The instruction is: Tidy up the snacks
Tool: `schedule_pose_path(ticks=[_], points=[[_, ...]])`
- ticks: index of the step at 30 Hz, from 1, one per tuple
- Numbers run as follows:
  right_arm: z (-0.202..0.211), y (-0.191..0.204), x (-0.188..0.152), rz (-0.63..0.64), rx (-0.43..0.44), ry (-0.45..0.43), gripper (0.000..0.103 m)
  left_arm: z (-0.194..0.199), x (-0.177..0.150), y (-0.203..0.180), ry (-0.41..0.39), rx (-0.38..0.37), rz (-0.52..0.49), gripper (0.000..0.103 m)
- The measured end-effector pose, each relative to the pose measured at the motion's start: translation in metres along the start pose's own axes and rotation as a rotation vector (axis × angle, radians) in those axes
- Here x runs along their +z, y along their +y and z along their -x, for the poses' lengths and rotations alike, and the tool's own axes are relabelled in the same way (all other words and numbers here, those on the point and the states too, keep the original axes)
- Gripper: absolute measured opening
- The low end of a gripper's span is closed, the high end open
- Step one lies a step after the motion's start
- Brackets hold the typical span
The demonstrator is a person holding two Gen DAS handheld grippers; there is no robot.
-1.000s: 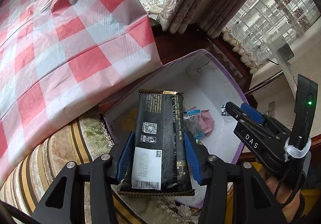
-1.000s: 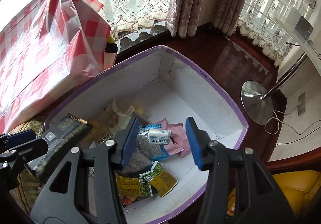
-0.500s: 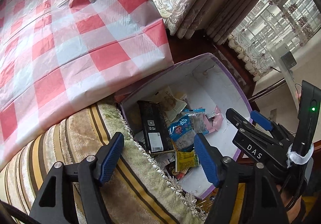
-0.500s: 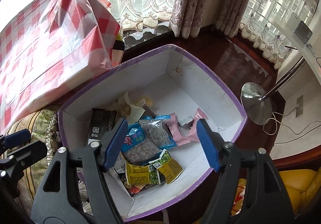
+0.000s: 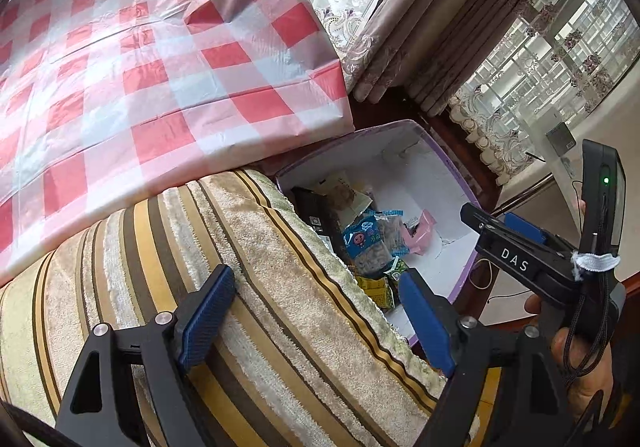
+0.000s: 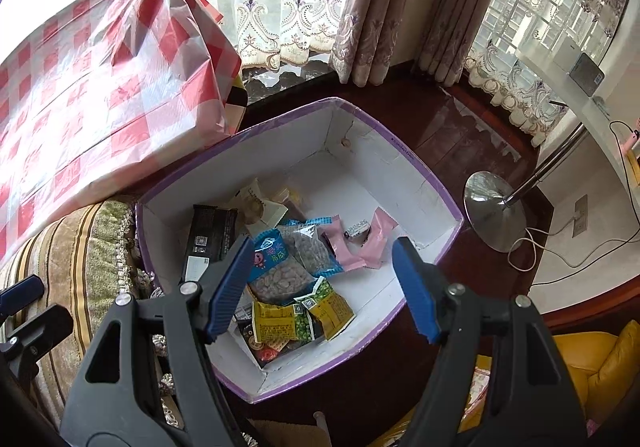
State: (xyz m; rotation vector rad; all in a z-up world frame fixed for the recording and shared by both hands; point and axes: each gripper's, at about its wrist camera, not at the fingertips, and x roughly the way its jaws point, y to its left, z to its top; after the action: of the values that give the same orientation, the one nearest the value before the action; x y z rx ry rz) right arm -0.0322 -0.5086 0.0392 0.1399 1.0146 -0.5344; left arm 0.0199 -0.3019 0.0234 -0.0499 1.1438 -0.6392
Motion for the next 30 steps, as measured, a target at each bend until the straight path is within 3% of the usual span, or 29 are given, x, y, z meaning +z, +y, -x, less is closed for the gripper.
schedule_pose_path(ticks=[4, 9, 14, 18, 22, 30], points=[[0.006, -0.003, -0.006, -0.007, -0.003, -0.006, 0.075, -0.004, -0.001, -0.002, 0.001, 0.008, -0.018, 0.088], [0.006, -0.009, -0.011, -0.013, -0.007, -0.003, 0.075, -0.009, 0.000, -0.009, 0.015, -0.016, -0.053, 0.103], [0.005, -0.013, -0.015, -0.020, -0.006, 0.000, 0.075, -0.016, 0.006, -0.007, 0.018, -0.027, -0.025, 0.103], [0.004, -0.014, -0.015, -0.018, -0.003, 0.000, 0.075, -0.019, 0.007, -0.017, 0.020, 0.010, -0.074, 0.103], [0.006, -0.017, -0.014, -0.021, -0.012, -0.003, 0.075, -0.020, 0.006, -0.028, 0.022, -0.032, -0.123, 0.103], [0.002, -0.018, -0.016, -0.015, -0.013, 0.012, 0.075, -0.025, 0.007, -0.022, 0.045, -0.046, -0.085, 0.103]])
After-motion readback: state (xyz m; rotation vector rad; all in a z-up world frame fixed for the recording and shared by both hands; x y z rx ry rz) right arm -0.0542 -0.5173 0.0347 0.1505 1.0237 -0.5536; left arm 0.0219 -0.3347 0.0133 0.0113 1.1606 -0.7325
